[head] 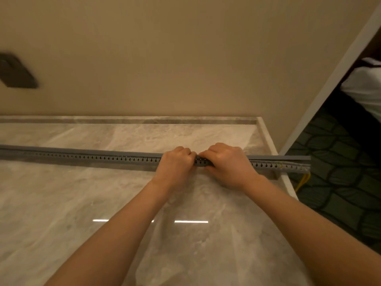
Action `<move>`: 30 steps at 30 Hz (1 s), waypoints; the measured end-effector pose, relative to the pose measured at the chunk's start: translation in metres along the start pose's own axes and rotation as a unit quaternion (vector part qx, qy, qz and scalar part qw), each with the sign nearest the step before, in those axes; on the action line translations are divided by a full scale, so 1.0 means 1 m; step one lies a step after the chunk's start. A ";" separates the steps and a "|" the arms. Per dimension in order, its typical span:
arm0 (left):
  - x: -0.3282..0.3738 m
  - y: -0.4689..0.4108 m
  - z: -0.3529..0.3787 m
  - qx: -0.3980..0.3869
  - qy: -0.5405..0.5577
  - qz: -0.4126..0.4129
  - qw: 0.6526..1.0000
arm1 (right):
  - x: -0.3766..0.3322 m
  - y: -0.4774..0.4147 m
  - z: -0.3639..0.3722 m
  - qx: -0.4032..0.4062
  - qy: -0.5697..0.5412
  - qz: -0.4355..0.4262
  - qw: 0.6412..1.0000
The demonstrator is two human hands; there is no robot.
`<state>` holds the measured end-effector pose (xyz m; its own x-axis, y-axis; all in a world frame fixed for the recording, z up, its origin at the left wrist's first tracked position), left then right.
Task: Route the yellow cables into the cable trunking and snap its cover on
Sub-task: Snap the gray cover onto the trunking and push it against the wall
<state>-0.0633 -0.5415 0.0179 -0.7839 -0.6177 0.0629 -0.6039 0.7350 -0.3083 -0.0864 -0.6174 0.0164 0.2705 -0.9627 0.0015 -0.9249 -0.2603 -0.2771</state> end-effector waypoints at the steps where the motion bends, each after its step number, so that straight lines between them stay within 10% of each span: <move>1: 0.000 0.000 0.001 -0.005 0.006 -0.007 1.000 | 0.004 0.003 0.000 -0.002 -0.002 0.000 1.000; 30: 0.016 -0.004 0.017 -0.045 -0.055 -0.048 0.996 | 0.039 0.028 -0.002 -0.078 0.151 -0.053 0.984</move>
<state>-0.0714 -0.5593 0.0042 -0.7043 -0.7097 -0.0185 -0.6898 0.6902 -0.2185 -0.1025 -0.6628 0.0108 0.2983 -0.9012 0.3145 -0.9315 -0.3467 -0.1099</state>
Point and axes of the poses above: each hand's wrist, its own y-axis away from the middle knuckle, its own z-axis out of the palm, x = y × z, the point moved 8 cm from there along -y, towards the middle knuckle, and after that the axes turned 5 degrees about y, right-handed, at the moved point
